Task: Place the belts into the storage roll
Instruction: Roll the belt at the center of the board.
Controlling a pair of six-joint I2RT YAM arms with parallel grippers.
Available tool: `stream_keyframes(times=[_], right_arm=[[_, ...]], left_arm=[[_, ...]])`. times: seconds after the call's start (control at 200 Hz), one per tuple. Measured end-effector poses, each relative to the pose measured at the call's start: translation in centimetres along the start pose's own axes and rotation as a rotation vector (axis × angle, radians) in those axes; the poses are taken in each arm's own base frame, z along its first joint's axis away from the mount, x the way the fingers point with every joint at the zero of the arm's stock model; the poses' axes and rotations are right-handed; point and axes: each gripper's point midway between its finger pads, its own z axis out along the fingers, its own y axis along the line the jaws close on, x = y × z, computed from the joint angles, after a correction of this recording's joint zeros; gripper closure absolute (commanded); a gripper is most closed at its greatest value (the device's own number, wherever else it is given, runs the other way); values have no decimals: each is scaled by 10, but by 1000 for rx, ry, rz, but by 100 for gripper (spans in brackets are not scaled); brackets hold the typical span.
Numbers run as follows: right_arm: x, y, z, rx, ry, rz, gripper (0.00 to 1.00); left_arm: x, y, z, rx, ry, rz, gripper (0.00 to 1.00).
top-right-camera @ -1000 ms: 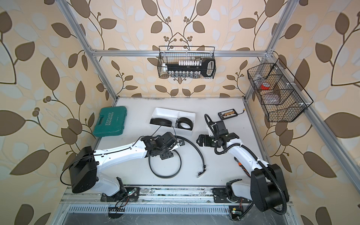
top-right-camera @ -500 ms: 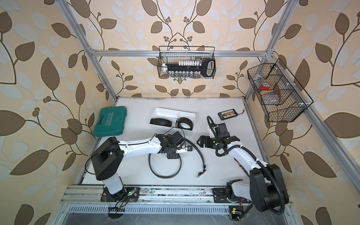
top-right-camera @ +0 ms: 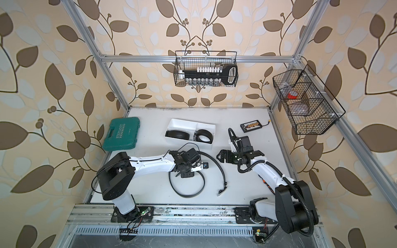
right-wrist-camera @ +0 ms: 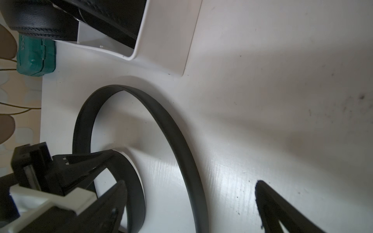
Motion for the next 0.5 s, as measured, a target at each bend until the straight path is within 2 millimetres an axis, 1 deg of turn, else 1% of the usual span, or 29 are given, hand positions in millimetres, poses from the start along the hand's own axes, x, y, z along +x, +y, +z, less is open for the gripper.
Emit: stream_keyframes(times=[0.075,0.155,0.24,0.29,0.405,0.5], right_arm=[[1,1,0,0,4,-4,1],[4,4,2,1,11,-17,1],[8,8,4,2,21,-34,1],[10,10,5,3,31,-43,1],[18,14,10,21,66,-67,1],[26,17,15,51,101,-99,3]], left_arm=[[9,19,-9,-54,12,-140,100],[22,40,-22,-101,19,-360,100],[29,56,-35,-131,27,-561,100],[32,62,-40,-141,31,-685,100],[36,58,-43,-130,71,-906,100],[43,43,-35,-94,134,-1069,100]])
